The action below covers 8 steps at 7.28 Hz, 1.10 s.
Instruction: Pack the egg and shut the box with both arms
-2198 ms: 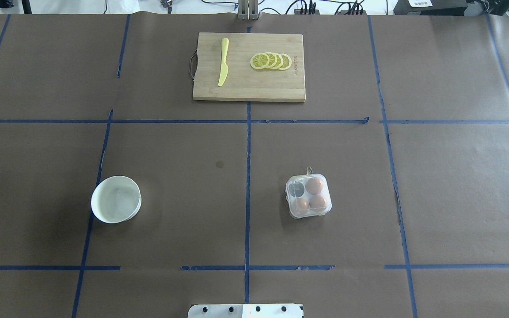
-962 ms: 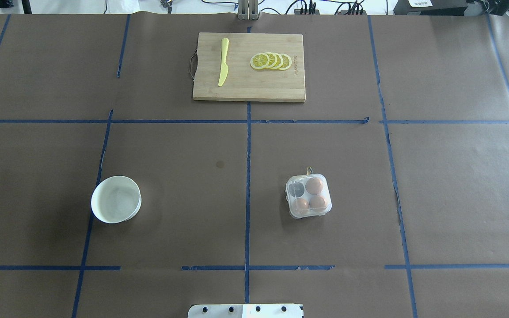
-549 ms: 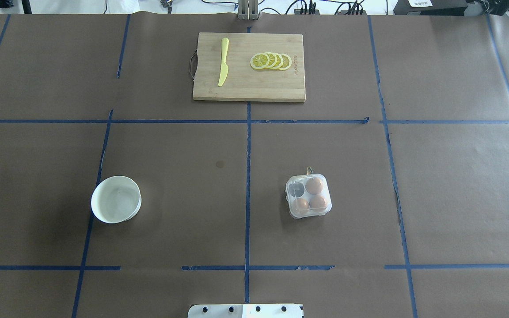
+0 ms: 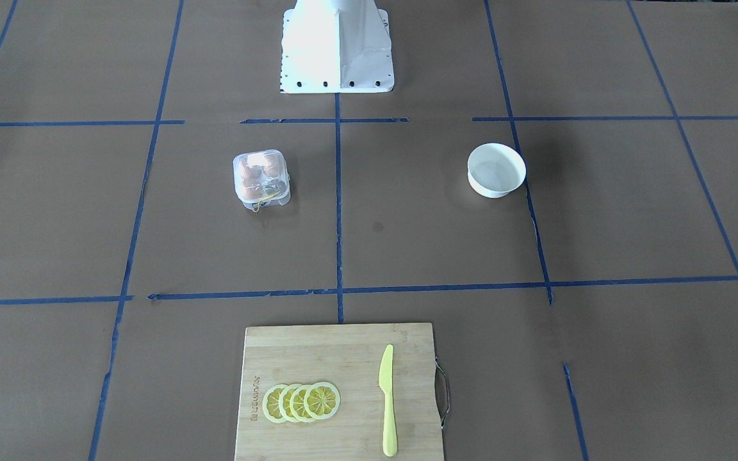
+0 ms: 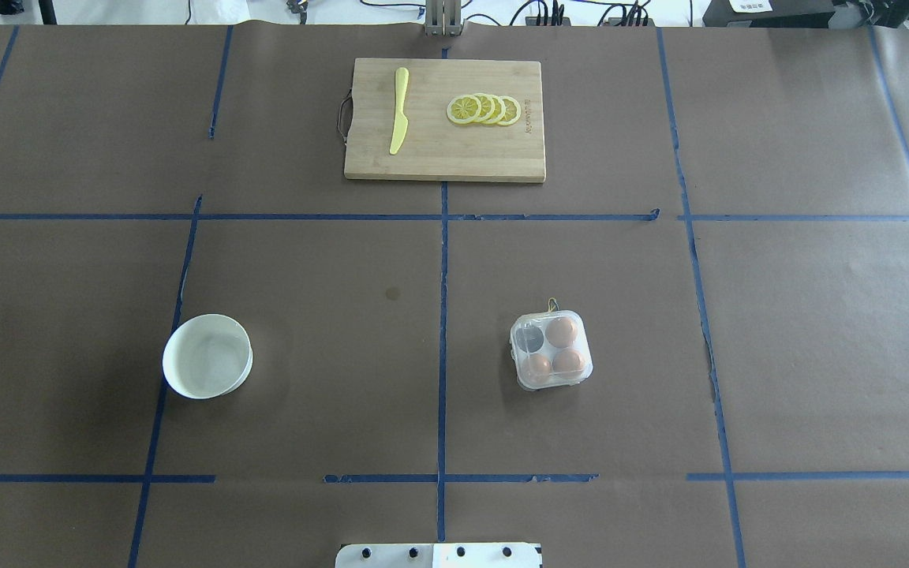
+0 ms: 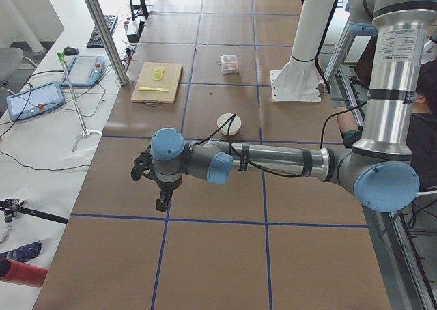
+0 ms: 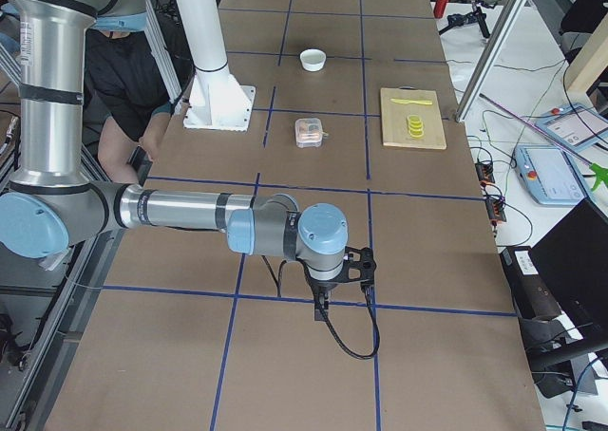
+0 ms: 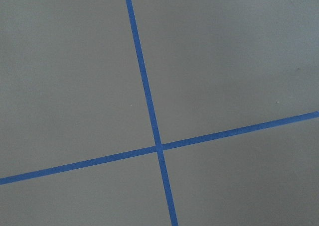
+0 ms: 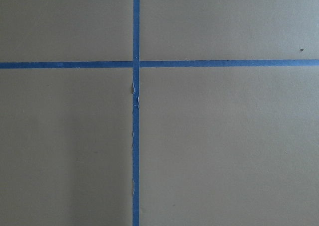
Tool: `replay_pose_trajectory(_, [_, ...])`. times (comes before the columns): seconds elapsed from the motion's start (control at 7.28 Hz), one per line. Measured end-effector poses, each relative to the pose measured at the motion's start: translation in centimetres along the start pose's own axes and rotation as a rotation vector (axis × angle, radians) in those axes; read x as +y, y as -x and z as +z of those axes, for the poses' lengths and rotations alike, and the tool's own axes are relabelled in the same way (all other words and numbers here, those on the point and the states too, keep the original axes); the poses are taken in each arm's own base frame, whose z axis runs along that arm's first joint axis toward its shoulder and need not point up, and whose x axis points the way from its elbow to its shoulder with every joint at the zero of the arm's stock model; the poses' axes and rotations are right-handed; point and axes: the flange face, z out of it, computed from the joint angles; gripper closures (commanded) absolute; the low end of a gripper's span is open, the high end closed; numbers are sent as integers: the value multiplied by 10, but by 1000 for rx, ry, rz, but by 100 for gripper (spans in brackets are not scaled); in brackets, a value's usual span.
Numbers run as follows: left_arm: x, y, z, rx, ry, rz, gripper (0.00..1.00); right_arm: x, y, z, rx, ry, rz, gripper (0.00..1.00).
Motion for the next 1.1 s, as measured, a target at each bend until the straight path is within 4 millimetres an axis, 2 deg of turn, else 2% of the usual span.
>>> replay_pose_trajectory(0.41, [0,0,0,0,-1,1,0,0,-1,7,-1,14,-2,0])
replay_pose_trajectory(1.1, [-1,-1,-1,0,-4,5,0,-3,2,5,-2,-8,-23,0])
